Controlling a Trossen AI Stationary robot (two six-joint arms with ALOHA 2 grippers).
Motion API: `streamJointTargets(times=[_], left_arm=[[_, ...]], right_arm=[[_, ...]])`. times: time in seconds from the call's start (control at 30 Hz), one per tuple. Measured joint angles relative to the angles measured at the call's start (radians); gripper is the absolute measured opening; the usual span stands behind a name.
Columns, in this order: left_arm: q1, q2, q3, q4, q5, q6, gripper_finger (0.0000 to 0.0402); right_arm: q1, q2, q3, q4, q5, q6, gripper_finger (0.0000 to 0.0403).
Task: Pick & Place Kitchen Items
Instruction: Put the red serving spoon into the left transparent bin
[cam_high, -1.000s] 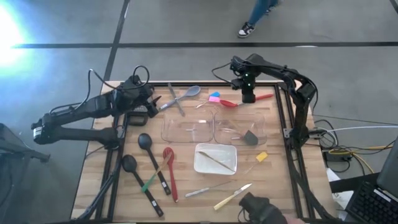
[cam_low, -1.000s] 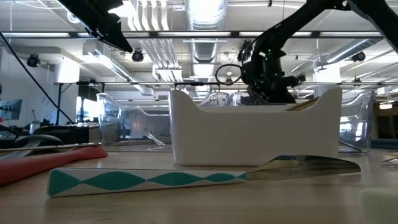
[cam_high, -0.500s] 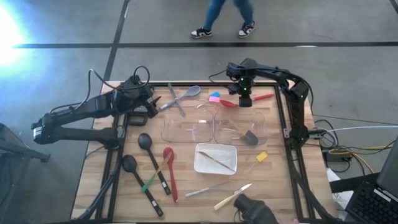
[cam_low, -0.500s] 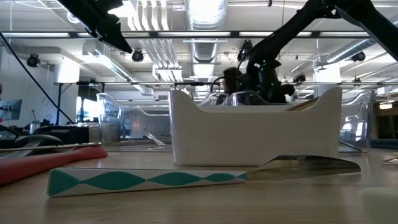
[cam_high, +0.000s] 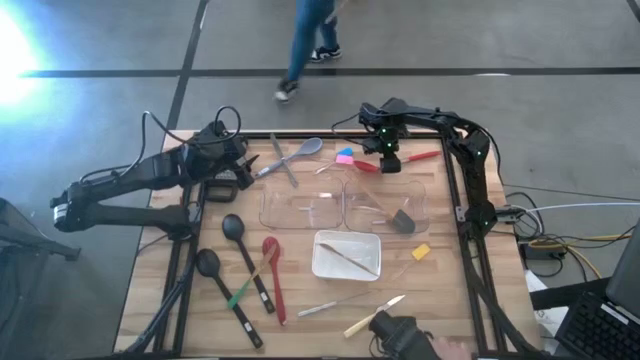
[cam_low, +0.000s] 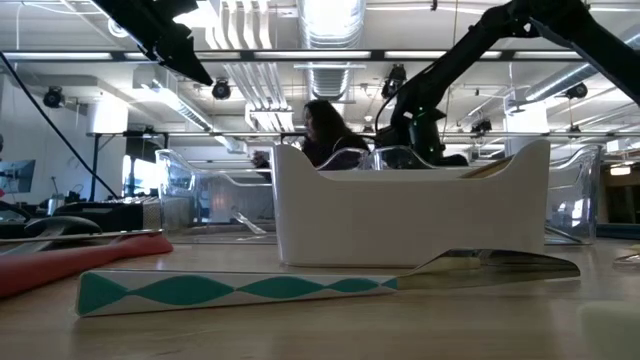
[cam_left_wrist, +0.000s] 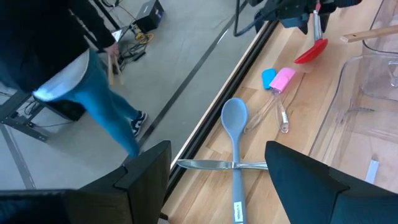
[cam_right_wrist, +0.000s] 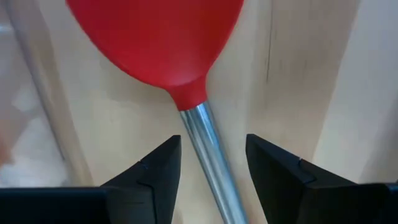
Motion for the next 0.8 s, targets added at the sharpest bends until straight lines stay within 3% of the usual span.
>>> streamJointTargets(times=[0.47,0.8], left_arm=[[0.0,0.0,0.0,0.0,0.0,0.0,0.0266],[0.0,0.0,0.0,0.0,0.0,-0.003,0.0266]], right_arm=[[0.004,0.043,-0.038,0.016,0.097,-0.011,0.0162],[0.004,0.044,-0.041,0.034,0.12,-0.009,0.0057]])
